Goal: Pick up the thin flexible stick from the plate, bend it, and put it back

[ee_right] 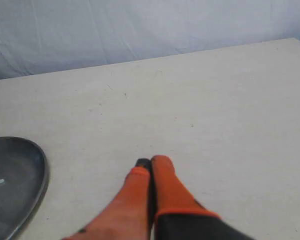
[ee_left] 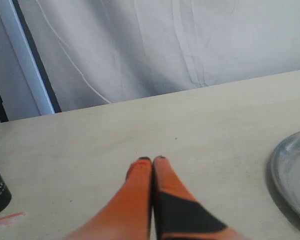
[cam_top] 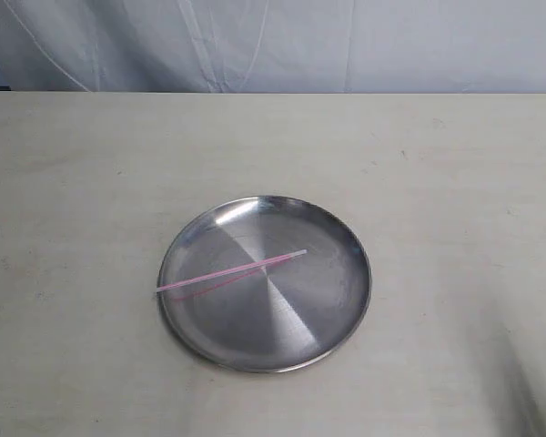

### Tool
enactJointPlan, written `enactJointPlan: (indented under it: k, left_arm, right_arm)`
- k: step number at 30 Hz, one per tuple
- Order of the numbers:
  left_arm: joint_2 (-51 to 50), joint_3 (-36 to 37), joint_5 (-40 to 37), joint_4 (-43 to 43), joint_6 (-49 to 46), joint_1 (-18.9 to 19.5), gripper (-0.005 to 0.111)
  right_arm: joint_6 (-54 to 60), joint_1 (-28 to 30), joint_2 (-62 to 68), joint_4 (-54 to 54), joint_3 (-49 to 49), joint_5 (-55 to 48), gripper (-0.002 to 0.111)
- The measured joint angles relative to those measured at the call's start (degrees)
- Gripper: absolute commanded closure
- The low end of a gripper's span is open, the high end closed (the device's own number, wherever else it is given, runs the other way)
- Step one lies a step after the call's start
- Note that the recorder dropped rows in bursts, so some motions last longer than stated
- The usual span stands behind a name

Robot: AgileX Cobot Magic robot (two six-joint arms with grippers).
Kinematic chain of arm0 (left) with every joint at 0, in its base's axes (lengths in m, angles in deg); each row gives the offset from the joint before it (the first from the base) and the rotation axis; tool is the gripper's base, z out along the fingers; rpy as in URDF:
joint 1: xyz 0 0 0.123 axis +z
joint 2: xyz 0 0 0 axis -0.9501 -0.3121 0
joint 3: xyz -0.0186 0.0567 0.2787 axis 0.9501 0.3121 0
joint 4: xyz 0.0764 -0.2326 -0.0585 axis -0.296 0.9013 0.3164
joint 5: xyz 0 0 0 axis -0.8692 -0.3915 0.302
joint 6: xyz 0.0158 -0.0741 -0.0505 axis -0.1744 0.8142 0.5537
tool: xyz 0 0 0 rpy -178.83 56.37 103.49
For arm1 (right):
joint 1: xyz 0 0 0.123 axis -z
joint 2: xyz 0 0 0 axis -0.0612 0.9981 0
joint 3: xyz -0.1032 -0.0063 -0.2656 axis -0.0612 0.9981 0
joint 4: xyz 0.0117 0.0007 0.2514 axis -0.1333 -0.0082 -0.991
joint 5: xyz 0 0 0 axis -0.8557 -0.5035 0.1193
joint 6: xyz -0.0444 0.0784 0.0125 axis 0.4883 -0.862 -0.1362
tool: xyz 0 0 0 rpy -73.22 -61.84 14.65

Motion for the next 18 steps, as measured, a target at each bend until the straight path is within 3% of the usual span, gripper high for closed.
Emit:
enactJointPlan:
  k: [9, 18]
  left_arm:
    - [0.00, 0.00, 0.00, 0.00, 0.00, 0.00, 0.107]
    - [0.00, 0.00, 0.00, 0.00, 0.00, 0.00, 0.107]
  right_arm:
    - [0.00, 0.00, 0.00, 0.00, 0.08, 3.17, 0.109]
    - [0.00, 0.00, 0.00, 0.00, 0.22, 25.56, 0.109]
